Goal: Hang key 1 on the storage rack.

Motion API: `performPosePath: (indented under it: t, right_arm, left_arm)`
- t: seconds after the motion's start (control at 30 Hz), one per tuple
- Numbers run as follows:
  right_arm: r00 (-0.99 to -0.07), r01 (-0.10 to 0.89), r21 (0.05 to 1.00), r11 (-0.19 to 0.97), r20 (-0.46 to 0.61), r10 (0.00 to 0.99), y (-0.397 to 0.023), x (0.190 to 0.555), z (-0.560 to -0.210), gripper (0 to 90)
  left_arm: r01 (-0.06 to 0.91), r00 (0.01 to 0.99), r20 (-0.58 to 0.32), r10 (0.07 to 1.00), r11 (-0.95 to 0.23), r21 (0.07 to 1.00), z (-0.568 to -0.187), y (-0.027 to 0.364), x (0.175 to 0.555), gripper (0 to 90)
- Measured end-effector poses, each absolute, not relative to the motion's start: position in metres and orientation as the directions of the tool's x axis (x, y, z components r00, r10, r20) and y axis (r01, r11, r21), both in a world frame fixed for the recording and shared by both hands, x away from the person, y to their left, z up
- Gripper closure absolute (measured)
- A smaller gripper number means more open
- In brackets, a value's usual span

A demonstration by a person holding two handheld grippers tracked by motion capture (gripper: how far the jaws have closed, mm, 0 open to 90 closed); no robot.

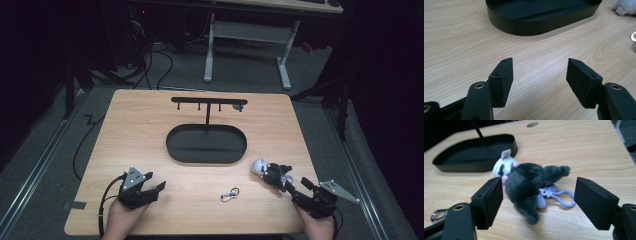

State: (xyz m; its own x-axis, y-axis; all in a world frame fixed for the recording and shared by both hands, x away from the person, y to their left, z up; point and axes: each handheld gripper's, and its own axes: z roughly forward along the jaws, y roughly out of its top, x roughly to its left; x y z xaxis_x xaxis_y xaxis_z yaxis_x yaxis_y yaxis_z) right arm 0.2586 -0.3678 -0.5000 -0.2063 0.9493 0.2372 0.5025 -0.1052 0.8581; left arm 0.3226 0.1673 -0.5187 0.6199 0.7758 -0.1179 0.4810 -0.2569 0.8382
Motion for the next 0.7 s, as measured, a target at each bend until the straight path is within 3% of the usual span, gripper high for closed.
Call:
performPosePath:
  t: [0.37, 0.4, 0.6, 0.7]
  right_arm:
    - [-0.244, 0.515, 0.857, -0.038, 0.190, 0.951, -0.359, 0.262, -0.503, 27.7]
    - [-0.242, 0.520, 0.854, -0.022, 0.173, 0.955, -0.357, 0.261, -0.503, 35.0]
    - [-0.260, 0.521, 0.854, 0.007, 0.151, 0.954, -0.353, 0.264, -0.501, 55.4]
    - [-0.304, 0.525, 0.850, 0.035, 0.149, 0.941, -0.346, 0.266, -0.500, 74.5]
  left_arm:
    - [0.494, 0.625, -0.130, 0.770, -0.261, 0.829, -0.522, 0.165, 0.324, 37.7]
    - [0.493, 0.624, -0.128, 0.771, -0.261, 0.830, -0.522, 0.165, 0.323, 38.1]
    - [0.507, 0.607, -0.121, 0.786, -0.265, 0.820, -0.520, 0.169, 0.323, 37.9]
    - [0.509, 0.596, -0.118, 0.794, -0.260, 0.821, -0.519, 0.172, 0.322, 37.9]
